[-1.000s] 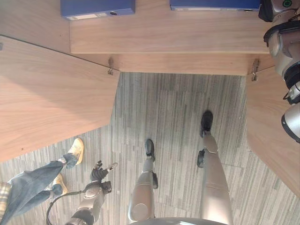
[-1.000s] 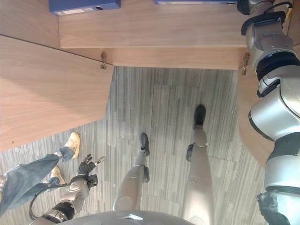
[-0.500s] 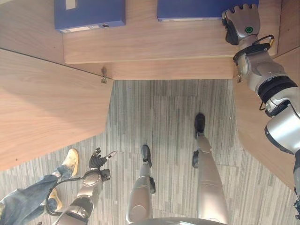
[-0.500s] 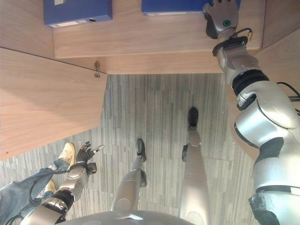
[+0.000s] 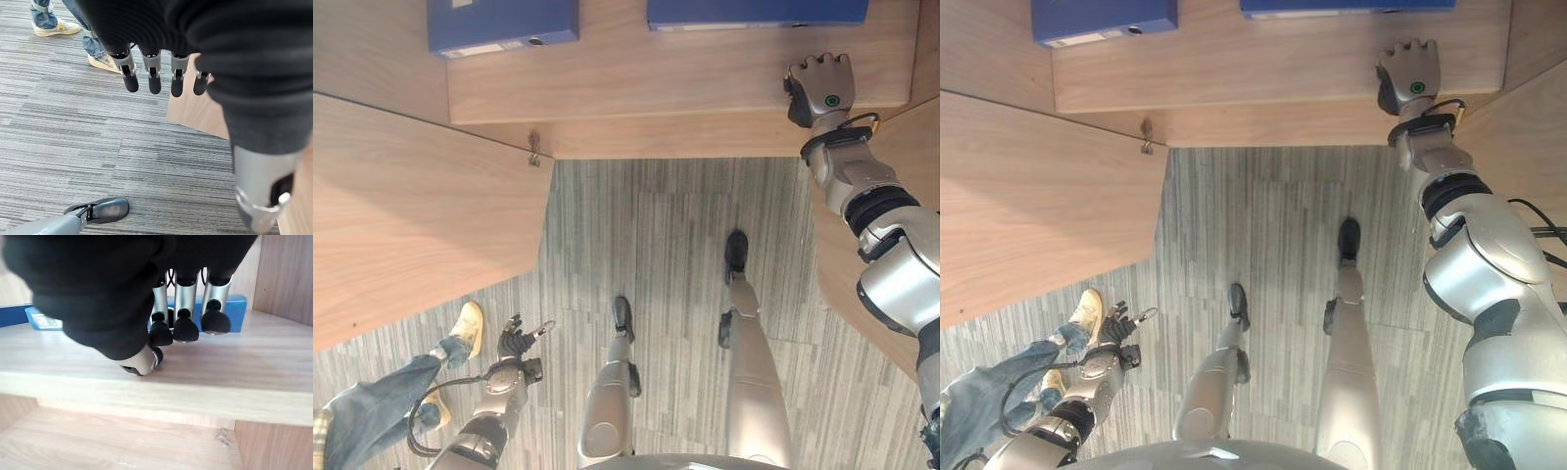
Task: Put the empty folder in the office cabinet
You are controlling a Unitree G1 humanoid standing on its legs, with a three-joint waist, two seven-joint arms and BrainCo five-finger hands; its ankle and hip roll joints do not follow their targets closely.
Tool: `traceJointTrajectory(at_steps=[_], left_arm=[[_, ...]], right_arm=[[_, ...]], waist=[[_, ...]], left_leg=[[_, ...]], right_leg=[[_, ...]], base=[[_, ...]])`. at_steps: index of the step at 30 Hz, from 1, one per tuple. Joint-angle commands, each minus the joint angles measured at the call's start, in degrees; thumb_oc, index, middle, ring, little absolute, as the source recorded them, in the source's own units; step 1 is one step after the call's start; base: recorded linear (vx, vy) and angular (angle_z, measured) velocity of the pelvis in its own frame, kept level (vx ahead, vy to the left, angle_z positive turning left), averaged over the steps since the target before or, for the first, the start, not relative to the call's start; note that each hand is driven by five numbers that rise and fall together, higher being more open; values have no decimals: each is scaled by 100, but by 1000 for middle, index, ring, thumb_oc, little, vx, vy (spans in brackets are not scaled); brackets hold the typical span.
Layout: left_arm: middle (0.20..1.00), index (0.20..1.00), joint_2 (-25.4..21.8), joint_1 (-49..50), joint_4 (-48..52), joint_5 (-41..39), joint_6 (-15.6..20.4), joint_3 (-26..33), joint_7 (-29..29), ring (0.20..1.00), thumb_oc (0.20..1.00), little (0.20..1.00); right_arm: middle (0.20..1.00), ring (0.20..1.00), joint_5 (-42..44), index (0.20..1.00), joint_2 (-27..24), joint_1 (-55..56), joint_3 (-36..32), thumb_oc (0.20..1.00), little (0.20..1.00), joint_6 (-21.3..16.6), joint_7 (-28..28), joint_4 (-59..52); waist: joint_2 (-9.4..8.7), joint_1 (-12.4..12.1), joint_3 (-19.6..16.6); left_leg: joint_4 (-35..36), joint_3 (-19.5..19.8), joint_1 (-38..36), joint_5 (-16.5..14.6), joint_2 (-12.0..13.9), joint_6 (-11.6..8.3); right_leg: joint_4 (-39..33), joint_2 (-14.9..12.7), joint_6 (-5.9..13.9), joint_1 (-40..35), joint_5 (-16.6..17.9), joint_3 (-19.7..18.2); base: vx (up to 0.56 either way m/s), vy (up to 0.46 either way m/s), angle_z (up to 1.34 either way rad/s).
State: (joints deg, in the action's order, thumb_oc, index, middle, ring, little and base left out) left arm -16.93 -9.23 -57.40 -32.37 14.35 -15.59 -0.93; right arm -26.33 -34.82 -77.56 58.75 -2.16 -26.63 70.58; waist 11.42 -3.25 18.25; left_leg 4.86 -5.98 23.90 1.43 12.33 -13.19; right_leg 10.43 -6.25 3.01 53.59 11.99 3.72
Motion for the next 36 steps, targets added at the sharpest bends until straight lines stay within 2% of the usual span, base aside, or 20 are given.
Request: traceJointTrajectory(at_steps=[1,14,36], left_arm=[[1000,1000,-213,-102,-27,-52,104,-165,-151,1000,1000,1000],[1000,1000,-270,-169,-153,111,75,-255,-168,1000,1000,1000],[1000,1000,-331,-98,-207,159,66,-209,-120,1000,1000,1000]], right_arm=[[200,200,8,200,-61,-763,176,200,200,13,-42,400],[200,200,67,200,-299,-1043,403,200,200,32,150,618],[200,200,-71,200,-516,-1912,948,200,200,83,165,723]], waist=[[101,-196,253],[134,-326,197],[241,-495,17]], left_leg=[[14,346,-991,182,-85,135],[14,417,-815,443,56,86],[14,349,-672,523,123,19]], right_leg=[[45,-464,791,505,296,-88],[311,-383,727,764,59,-6],[650,-346,700,1116,-102,46]], base=[[0,0,0],[19,-17,1],[5,-9,0]])
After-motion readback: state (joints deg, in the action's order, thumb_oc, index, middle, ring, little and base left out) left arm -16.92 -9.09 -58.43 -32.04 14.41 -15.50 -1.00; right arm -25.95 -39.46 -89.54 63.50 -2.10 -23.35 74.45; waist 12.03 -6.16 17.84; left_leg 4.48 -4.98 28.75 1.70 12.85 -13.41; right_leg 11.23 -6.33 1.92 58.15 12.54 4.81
